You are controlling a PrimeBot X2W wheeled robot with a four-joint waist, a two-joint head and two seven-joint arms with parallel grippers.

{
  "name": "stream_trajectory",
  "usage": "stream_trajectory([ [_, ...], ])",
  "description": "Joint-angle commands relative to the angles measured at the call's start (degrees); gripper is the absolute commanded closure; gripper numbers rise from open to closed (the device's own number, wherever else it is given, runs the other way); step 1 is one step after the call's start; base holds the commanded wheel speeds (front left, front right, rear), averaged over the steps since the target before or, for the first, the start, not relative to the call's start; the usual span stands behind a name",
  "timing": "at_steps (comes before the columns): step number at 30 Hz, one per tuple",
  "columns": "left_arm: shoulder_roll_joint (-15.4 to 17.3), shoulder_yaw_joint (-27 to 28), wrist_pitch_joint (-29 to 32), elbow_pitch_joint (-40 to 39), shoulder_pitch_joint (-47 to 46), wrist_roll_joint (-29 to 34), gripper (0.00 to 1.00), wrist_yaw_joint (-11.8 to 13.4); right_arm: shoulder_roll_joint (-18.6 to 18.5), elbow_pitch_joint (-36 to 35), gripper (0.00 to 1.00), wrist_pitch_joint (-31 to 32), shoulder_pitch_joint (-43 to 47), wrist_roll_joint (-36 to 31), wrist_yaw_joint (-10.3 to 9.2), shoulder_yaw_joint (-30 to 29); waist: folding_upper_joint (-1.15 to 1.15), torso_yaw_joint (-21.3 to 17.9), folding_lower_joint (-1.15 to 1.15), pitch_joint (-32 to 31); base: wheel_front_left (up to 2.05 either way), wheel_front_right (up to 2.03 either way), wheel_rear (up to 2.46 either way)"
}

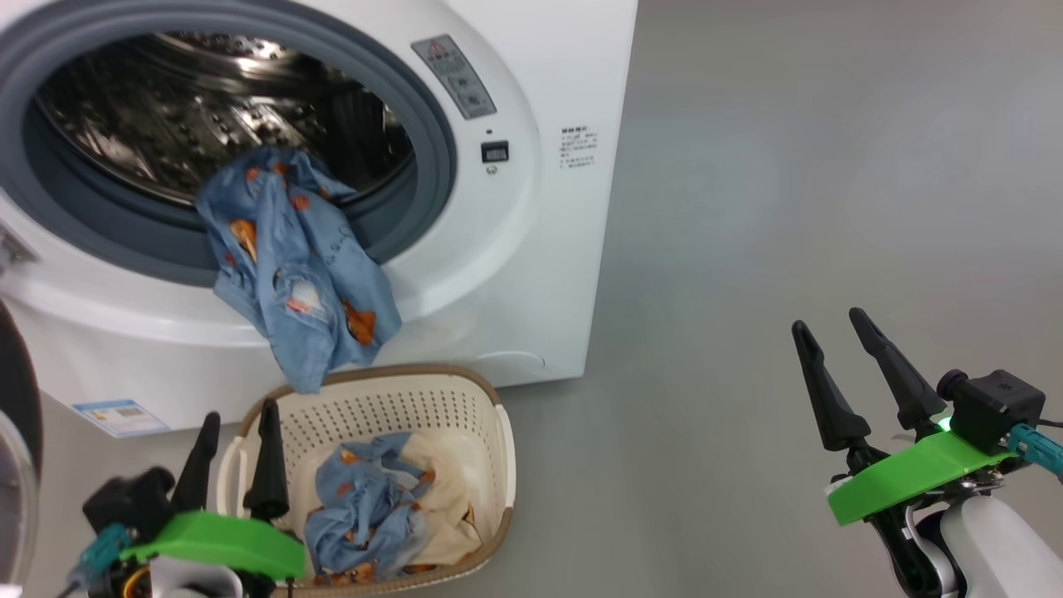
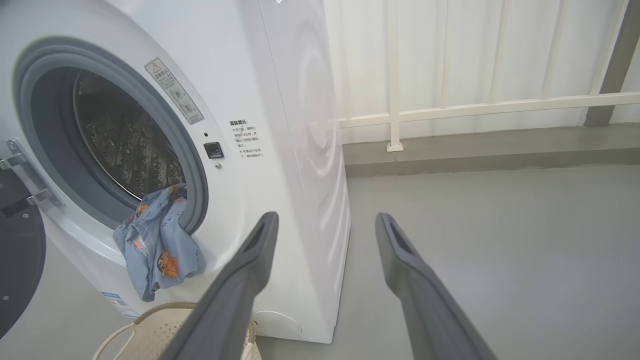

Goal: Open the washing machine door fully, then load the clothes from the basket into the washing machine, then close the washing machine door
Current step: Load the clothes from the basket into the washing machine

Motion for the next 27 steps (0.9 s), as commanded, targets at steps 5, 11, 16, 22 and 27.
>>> stream_trajectory([
  [5, 2.9, -0.9, -0.4, 5.6, -7.5, -2.1, 0.00, -0.2, -0.6, -2.5, 0.00, -0.5, -2.9, -1.1, 0.32, 0.4, 0.00, -1.9, 0.00, 5.4, 0.00, 0.00, 0.00],
  [11, 4.3, -3.6, -0.4, 13.2, -14.6, -4.0, 0.00, -0.2, -0.1, -4.4, 0.00, -0.5, -4.5, -2.2, 0.32, -0.6, 0.00, -3.3, 0.00, 10.2, 0.00, 0.00, 0.00],
  [16, 5.2, -6.7, -0.4, 18.9, -21.0, -7.0, 0.00, -0.2, 0.5, -5.7, 0.00, -0.5, -6.0, -2.8, 0.32, -0.9, 0.00, -4.4, 0.00, 14.7, 0.00, 0.00, 0.00],
  [22, 7.1, -9.8, 0.6, 24.8, -28.7, -12.4, 0.00, -0.2, 1.4, -6.8, 0.00, -0.5, -8.2, -3.3, 0.32, -1.6, 0.00, -6.0, 0.00, 20.0, 0.00, 0.00, 0.00],
  [27, 8.9, -11.7, 3.3, 29.4, -34.7, -15.1, 0.00, -0.2, 2.4, -7.4, 0.00, -0.5, -9.4, -3.8, 0.32, -2.3, 0.00, -7.4, 0.00, 23.5, 0.00, 0.00, 0.00],
])
